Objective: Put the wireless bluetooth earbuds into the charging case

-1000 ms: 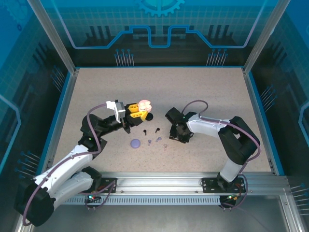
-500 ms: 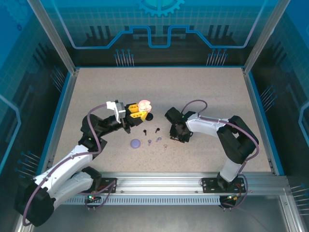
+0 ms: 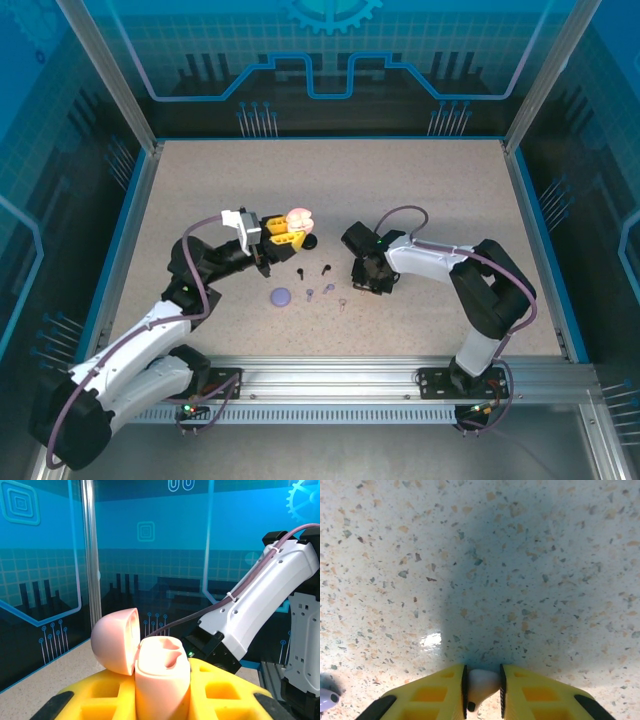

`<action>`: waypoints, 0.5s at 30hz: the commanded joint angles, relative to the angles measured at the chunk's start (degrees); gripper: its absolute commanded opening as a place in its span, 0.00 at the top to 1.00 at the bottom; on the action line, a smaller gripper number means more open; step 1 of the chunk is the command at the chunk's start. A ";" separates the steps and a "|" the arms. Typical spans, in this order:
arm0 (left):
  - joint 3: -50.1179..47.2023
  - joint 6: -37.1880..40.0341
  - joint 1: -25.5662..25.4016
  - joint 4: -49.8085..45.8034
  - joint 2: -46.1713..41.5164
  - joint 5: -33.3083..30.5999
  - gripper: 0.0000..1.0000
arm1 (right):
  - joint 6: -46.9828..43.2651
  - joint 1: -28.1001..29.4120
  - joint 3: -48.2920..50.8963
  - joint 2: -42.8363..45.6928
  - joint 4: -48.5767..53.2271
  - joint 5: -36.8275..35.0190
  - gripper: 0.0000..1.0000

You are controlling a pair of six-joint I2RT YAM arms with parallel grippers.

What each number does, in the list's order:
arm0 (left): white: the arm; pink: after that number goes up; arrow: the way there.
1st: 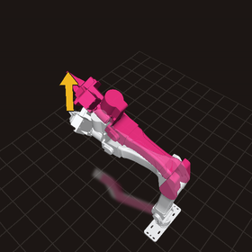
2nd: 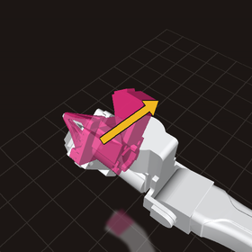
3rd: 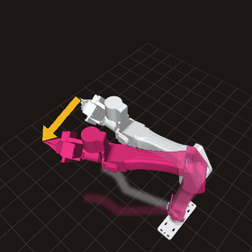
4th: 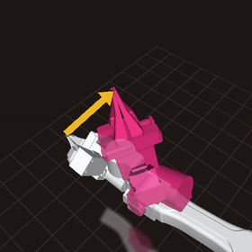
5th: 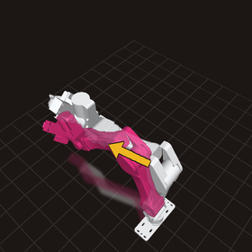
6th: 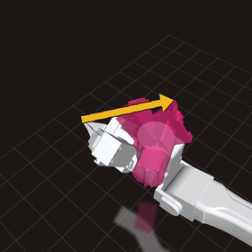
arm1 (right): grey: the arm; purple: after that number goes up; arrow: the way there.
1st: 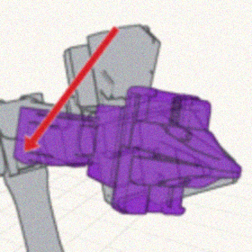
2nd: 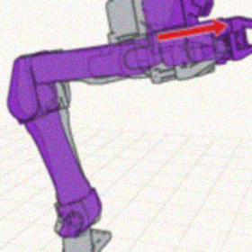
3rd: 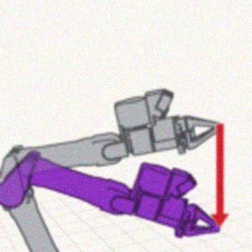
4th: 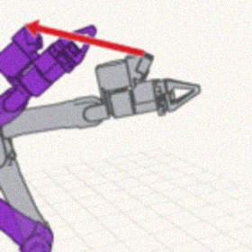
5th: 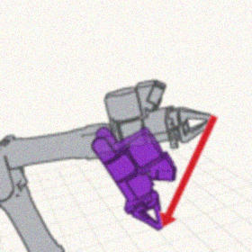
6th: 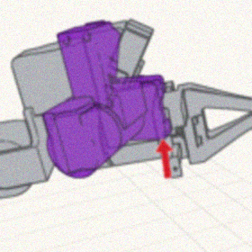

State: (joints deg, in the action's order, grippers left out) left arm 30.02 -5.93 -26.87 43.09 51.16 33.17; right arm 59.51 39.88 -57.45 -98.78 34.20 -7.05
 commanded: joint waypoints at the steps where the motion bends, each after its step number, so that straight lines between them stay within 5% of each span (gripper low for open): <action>1: -1.57 -0.91 -0.46 -0.16 -0.82 -1.33 1.00 | -2.42 1.04 0.29 2.77 -4.02 -0.75 0.77; 15: -1.71 -3.66 -0.79 2.87 7.13 -2.41 1.00 | -18.50 1.02 -0.31 25.71 -7.37 -6.85 0.77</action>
State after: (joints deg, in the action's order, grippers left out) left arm 27.64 -8.03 -26.92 42.96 55.83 31.27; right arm 47.40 40.21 -56.27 -76.01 28.21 -12.38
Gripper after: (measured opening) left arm 0.221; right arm 0.235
